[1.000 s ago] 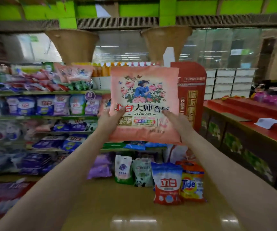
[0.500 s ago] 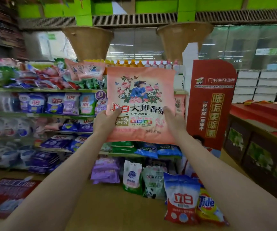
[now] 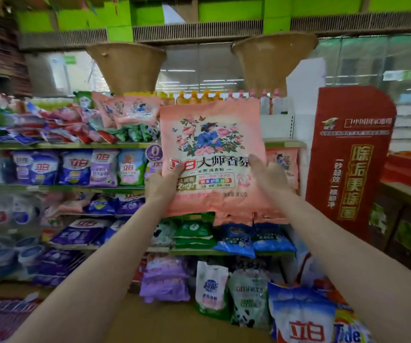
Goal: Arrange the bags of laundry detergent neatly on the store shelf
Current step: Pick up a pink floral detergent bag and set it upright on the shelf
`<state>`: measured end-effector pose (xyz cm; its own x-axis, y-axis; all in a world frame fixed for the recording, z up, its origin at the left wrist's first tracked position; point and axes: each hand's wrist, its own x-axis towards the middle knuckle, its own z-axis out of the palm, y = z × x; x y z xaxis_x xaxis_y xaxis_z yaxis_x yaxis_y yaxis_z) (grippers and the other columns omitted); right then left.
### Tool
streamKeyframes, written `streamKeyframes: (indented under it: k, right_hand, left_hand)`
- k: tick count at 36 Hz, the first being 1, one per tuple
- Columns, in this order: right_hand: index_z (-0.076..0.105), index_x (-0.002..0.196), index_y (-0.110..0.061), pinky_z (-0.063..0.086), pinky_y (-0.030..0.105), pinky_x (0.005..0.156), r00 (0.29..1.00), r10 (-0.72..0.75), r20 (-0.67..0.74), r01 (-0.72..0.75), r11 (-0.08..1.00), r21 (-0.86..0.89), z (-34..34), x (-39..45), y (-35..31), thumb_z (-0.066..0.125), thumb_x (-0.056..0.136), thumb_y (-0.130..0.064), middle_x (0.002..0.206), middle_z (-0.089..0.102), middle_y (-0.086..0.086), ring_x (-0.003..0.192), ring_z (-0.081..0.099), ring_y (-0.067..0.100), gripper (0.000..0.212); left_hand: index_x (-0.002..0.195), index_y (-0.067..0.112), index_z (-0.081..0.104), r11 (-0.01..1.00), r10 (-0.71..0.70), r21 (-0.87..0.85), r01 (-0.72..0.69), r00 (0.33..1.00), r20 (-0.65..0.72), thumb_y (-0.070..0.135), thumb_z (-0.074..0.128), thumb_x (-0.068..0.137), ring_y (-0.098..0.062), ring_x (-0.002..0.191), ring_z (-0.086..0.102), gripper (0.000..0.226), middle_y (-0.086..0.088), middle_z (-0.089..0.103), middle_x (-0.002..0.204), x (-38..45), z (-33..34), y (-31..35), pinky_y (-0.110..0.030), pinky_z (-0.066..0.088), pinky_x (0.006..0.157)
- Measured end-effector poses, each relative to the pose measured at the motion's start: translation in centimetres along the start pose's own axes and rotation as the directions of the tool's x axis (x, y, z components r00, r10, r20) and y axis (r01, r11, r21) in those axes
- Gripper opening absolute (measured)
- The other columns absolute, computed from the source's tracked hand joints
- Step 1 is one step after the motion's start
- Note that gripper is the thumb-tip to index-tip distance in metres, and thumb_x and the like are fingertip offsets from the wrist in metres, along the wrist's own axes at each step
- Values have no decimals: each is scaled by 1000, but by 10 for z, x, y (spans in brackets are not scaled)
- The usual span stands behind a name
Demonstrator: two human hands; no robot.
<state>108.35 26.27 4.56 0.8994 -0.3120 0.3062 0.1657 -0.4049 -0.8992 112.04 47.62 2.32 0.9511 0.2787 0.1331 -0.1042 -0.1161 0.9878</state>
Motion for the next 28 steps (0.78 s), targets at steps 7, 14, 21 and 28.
streamKeyframes:
  k: [7, 14, 21, 28]
  right_hand:
    - [57, 113, 11, 49, 42, 86, 998, -45, -52, 41, 995, -90, 12, 70, 22, 39, 98, -39, 116, 60, 30, 107, 58, 42, 55]
    - [53, 124, -2, 36, 22, 70, 991, -109, -72, 96, 982, -165, 23, 178, 25, 35, 100, -38, 127, 56, 17, 117, 52, 29, 47]
    - [45, 132, 1, 32, 41, 108, 989, -125, -84, 115, 987, -116, 58, 265, 52, 30, 100, -43, 136, 50, 18, 127, 45, 30, 57]
    - [50, 131, -4, 36, 38, 104, 994, -100, -33, 93, 980, -174, 105, 338, 79, 29, 101, -43, 133, 54, 16, 123, 49, 31, 54]
  left_hand:
    - [89, 23, 59, 999, 34, -17, -33, 998, 60, 71, 64, 57, -28, 86, 70, 57, -5, 72, 95, 73, 49, -18, -46, 55, 85]
    - [100, 18, 60, 996, 91, -1, -91, 996, 14, 66, 60, 72, -22, 82, 66, 56, -2, 68, 89, 161, 96, 2, -36, 52, 85]
    - [104, 13, 61, 984, 163, 78, -160, 986, -37, 63, 52, 83, -23, 82, 61, 55, 1, 62, 82, 247, 128, -4, -38, 51, 86]
    - [98, 15, 57, 994, 92, 62, -90, 995, -42, 64, 55, 79, -23, 82, 63, 53, -2, 65, 87, 322, 146, -31, -36, 51, 80]
